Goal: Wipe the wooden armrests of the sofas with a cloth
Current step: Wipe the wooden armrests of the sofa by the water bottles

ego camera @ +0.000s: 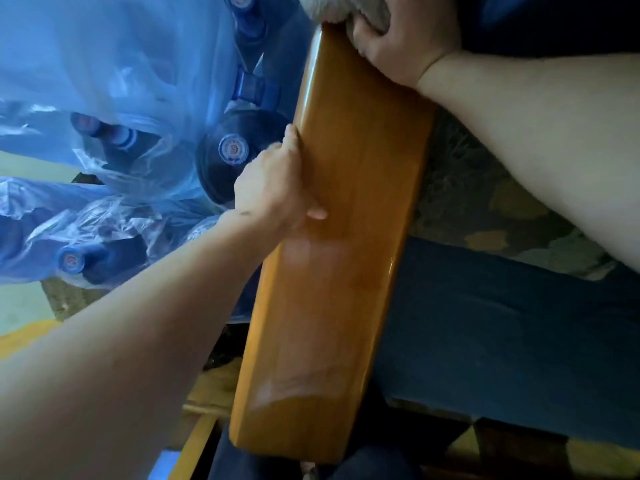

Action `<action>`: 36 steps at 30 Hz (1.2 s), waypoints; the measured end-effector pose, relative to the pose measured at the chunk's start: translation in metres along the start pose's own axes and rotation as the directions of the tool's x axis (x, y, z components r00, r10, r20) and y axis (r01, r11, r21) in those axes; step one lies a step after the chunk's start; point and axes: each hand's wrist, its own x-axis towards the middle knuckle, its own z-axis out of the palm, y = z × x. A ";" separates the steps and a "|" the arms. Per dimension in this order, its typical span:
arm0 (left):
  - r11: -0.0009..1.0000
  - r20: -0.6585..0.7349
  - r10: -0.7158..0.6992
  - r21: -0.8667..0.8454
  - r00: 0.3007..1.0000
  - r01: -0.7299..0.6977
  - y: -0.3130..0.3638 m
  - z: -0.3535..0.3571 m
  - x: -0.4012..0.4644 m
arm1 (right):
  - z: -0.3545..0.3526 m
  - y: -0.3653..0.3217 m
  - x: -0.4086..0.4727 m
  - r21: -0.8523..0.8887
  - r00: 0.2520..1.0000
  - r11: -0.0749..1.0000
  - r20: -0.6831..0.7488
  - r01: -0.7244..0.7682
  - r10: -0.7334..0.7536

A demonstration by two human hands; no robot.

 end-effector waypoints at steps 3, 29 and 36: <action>0.988 -0.214 0.110 -0.087 0.971 -0.131 -0.016 0.029 -0.037 | 0.007 -0.015 -0.045 0.012 1.000 1.000 -0.002 -0.012 0.012; 0.786 0.105 -0.080 -0.605 0.991 0.127 -0.203 0.194 -0.370 | 0.060 -0.293 -0.539 0.369 0.969 0.896 0.082 -0.247 0.233; 0.699 0.181 0.096 -0.712 0.979 0.063 -0.129 0.180 -0.421 | -0.033 -0.259 -0.565 0.776 0.363 -0.156 0.449 -0.611 0.816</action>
